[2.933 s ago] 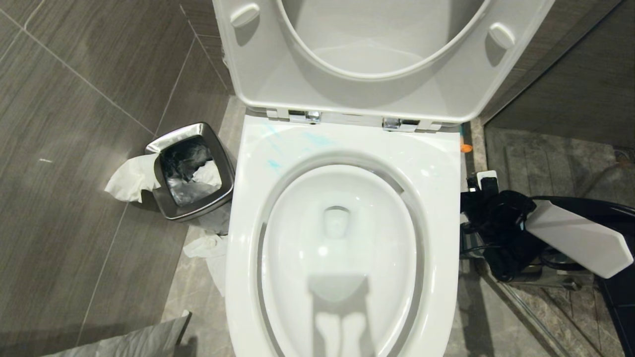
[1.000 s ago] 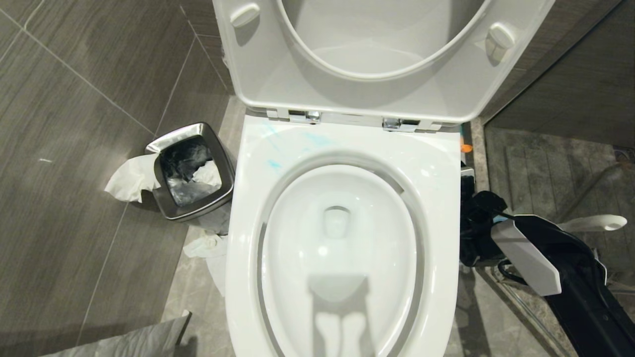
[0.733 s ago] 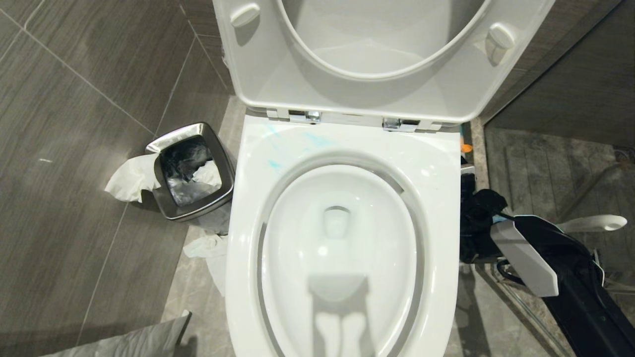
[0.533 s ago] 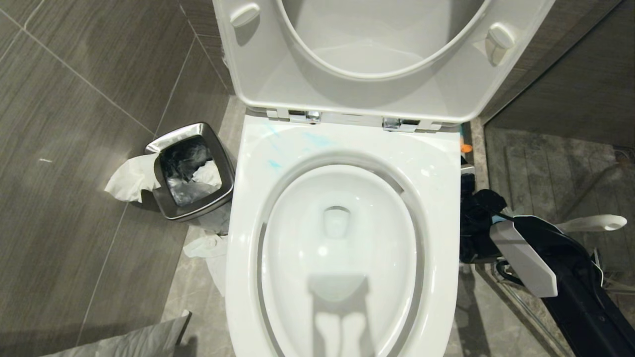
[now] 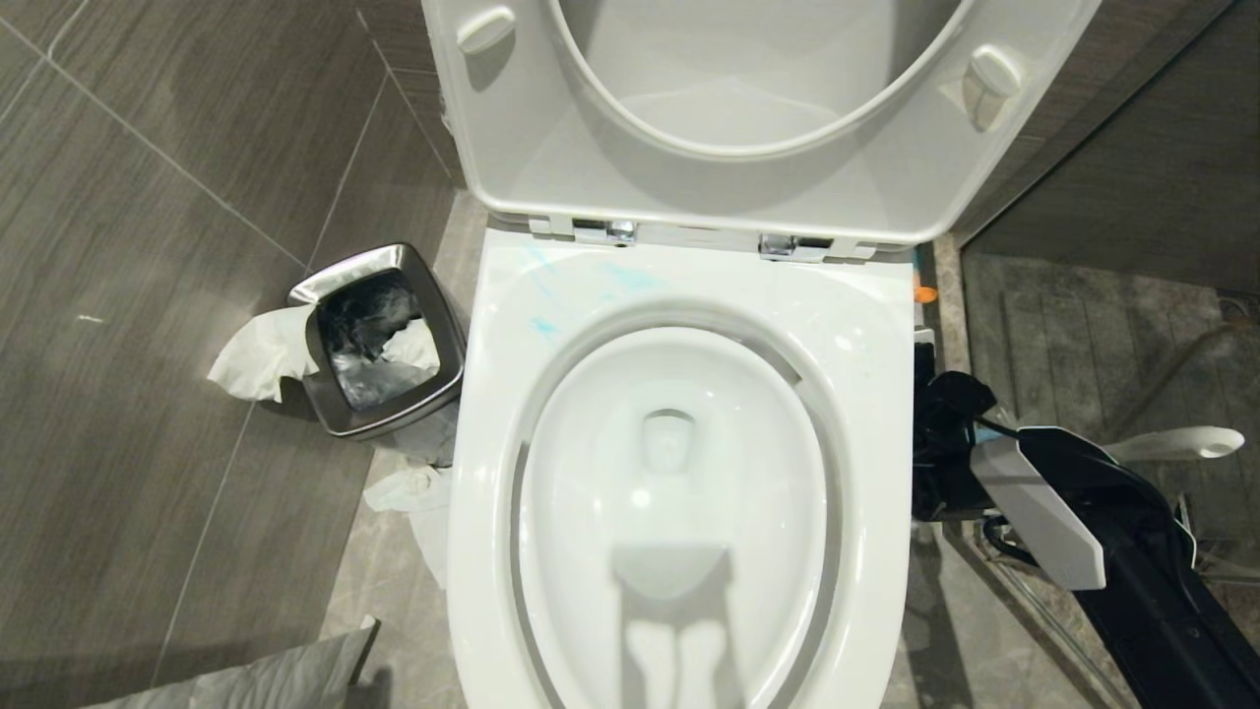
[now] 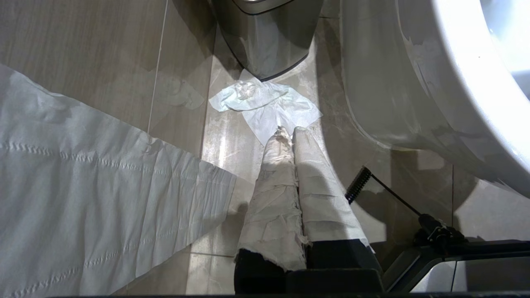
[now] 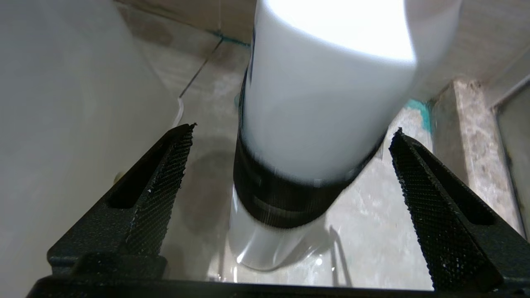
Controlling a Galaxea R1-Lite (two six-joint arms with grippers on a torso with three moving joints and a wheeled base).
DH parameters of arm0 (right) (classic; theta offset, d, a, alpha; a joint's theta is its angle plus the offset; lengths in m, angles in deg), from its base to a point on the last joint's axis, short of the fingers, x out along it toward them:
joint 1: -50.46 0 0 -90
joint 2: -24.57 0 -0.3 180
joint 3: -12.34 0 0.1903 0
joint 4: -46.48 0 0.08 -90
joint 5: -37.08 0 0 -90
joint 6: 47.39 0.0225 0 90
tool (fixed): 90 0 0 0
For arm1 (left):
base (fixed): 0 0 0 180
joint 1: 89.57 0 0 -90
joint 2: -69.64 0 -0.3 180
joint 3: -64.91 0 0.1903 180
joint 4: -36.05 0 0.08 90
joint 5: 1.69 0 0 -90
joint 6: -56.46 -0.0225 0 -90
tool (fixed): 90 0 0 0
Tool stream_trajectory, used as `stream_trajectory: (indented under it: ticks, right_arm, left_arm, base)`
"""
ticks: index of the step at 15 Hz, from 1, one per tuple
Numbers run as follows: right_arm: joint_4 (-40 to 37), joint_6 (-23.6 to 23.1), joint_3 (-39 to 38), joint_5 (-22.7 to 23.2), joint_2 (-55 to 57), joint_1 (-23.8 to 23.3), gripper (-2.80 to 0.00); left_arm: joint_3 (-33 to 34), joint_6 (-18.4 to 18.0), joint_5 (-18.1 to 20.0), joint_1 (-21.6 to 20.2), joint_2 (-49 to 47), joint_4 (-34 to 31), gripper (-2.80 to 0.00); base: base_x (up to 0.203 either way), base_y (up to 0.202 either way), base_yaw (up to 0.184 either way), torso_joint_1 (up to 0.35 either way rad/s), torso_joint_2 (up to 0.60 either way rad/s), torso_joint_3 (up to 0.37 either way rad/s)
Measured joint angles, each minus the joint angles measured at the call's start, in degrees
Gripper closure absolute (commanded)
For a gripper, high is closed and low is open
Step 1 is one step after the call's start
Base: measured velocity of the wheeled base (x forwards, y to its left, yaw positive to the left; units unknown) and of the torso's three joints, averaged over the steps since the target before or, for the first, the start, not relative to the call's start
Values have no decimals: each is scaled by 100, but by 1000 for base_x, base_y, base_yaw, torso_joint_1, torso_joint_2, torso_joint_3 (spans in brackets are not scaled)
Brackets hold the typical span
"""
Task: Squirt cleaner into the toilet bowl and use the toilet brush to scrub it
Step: Pour in the cleaning agent
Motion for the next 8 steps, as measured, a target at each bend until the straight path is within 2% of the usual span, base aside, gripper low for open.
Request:
stream_trajectory:
  ticks: [8]
  right_arm:
    - [-356,0,273,-2,7,-9,-280]
  left_arm:
    - [0,4,1,0,0,0,0]
  base:
    - [0,0,0,0,0,0]
